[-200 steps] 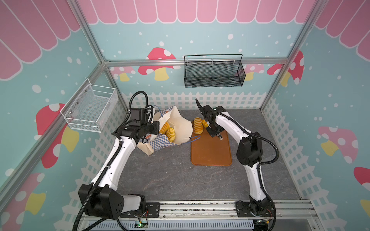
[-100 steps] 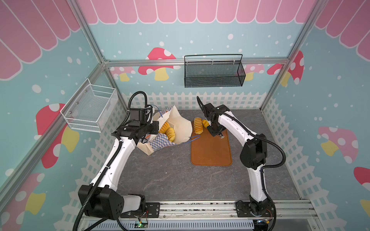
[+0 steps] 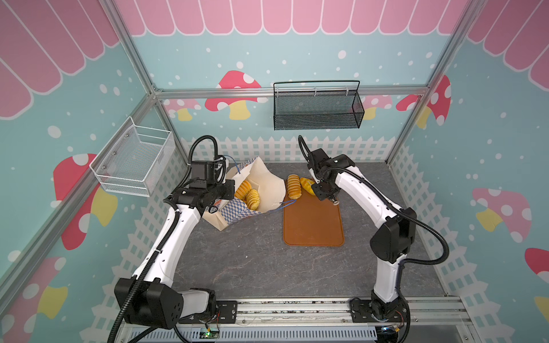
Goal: Take the fake bread out of the paper bag
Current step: 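Move the open tongs back into the bag mouth with the right gripper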
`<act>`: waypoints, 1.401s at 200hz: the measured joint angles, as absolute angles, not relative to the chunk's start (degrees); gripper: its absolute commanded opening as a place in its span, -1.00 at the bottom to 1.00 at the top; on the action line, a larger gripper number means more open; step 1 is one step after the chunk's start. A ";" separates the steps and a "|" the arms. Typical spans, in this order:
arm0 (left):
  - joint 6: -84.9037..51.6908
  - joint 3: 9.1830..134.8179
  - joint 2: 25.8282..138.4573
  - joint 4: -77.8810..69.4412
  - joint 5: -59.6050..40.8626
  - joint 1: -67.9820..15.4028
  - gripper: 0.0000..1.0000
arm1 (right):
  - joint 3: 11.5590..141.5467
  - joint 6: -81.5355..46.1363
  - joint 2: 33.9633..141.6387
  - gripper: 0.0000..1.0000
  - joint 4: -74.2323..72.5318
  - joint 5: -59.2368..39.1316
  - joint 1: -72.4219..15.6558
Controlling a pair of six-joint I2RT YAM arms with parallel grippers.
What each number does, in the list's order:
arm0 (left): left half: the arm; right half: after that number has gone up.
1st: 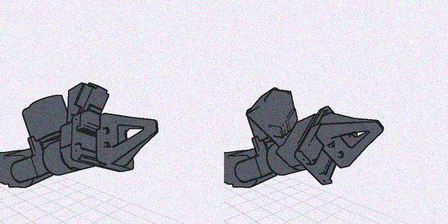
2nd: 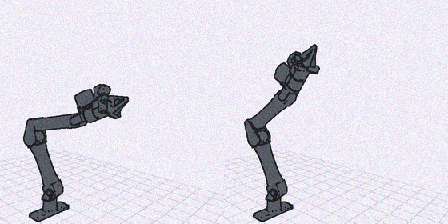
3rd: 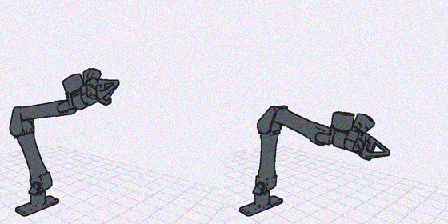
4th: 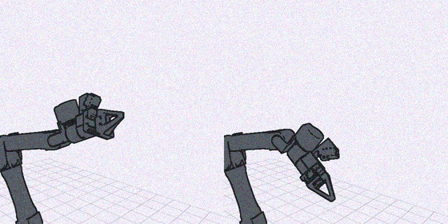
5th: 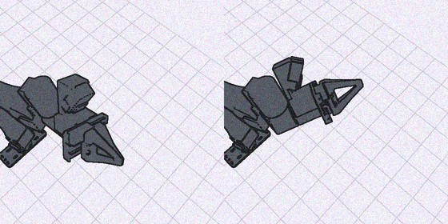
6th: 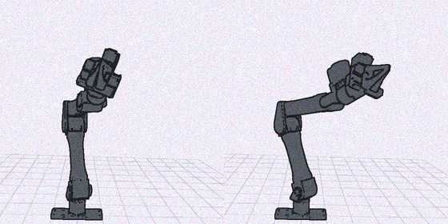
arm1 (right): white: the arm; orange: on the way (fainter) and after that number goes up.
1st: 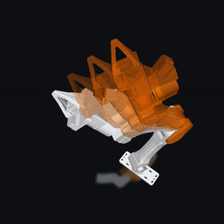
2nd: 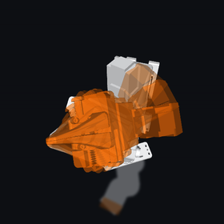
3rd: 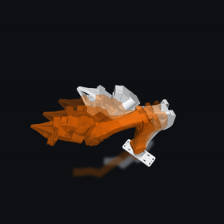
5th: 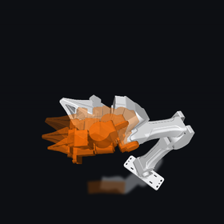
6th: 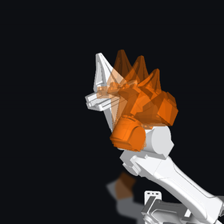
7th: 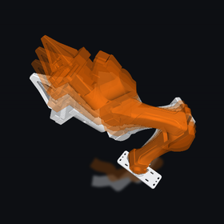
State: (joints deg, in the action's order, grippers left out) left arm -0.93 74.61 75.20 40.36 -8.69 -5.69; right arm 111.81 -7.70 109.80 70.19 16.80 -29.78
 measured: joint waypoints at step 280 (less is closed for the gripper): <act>16.67 68.38 67.31 31.09 8.36 -21.56 -1.00 | 73.06 5.67 74.94 -0.11 35.48 -7.42 -44.62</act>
State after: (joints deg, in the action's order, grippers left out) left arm 16.67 68.38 67.31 31.09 8.36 -21.56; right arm 73.06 5.67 74.94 35.48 -7.42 -44.62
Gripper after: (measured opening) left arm 0.048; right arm 0.451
